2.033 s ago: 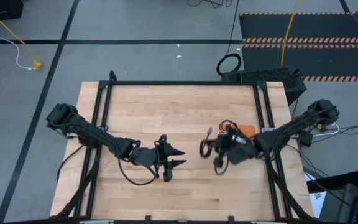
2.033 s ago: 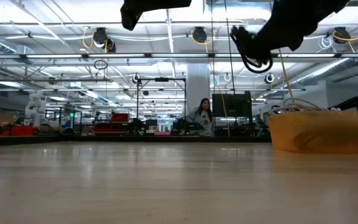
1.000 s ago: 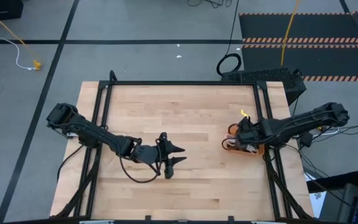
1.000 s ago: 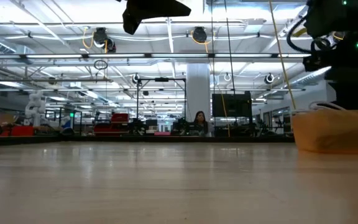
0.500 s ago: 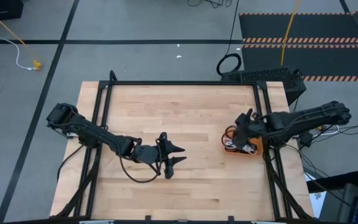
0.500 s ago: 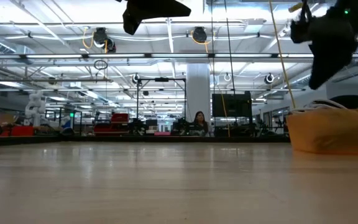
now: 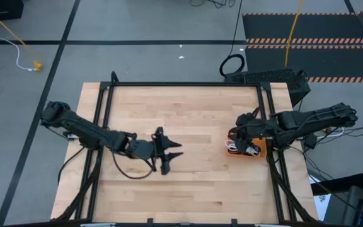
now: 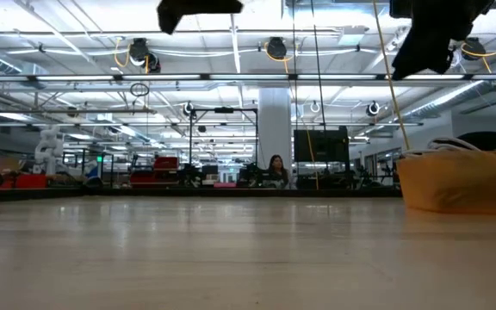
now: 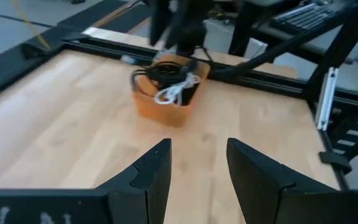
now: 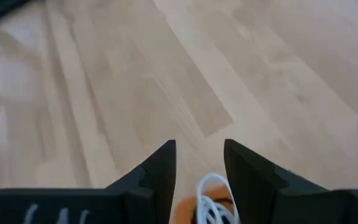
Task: Pick and place USB-C Cables
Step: Return to Home Position
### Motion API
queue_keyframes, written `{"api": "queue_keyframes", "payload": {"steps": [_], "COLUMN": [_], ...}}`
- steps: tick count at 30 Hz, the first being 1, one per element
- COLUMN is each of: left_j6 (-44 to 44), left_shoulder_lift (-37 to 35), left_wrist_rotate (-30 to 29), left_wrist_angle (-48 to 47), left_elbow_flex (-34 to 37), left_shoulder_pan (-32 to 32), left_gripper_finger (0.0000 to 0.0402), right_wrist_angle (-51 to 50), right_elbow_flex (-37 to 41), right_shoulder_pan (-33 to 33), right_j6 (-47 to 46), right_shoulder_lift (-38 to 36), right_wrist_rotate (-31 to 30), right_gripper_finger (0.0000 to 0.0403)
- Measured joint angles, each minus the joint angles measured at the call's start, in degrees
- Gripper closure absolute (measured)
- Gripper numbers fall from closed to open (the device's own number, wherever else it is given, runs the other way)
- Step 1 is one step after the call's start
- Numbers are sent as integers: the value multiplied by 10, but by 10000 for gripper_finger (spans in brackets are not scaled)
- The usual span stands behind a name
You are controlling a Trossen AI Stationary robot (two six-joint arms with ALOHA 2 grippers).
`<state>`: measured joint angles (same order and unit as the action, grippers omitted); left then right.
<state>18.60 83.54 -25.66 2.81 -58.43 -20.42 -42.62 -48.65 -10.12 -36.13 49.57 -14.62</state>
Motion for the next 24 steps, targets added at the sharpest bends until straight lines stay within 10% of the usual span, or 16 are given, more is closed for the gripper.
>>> {"api": "queue_keyframes", "payload": {"steps": [24], "left_j6": [191], "left_shoulder_lift": [-328], "left_wrist_rotate": [-188], "left_wrist_angle": [-527], "left_elbow_flex": [0], "left_shoulder_pan": [-1], "left_gripper_finger": [245], "right_wrist_angle": [21], "right_elbow_flex": [14], "right_shoulder_pan": [0], "right_j6": [60], "right_shoulder_lift": [-132], "right_wrist_rotate": [-35], "right_gripper_finger": [277]}}
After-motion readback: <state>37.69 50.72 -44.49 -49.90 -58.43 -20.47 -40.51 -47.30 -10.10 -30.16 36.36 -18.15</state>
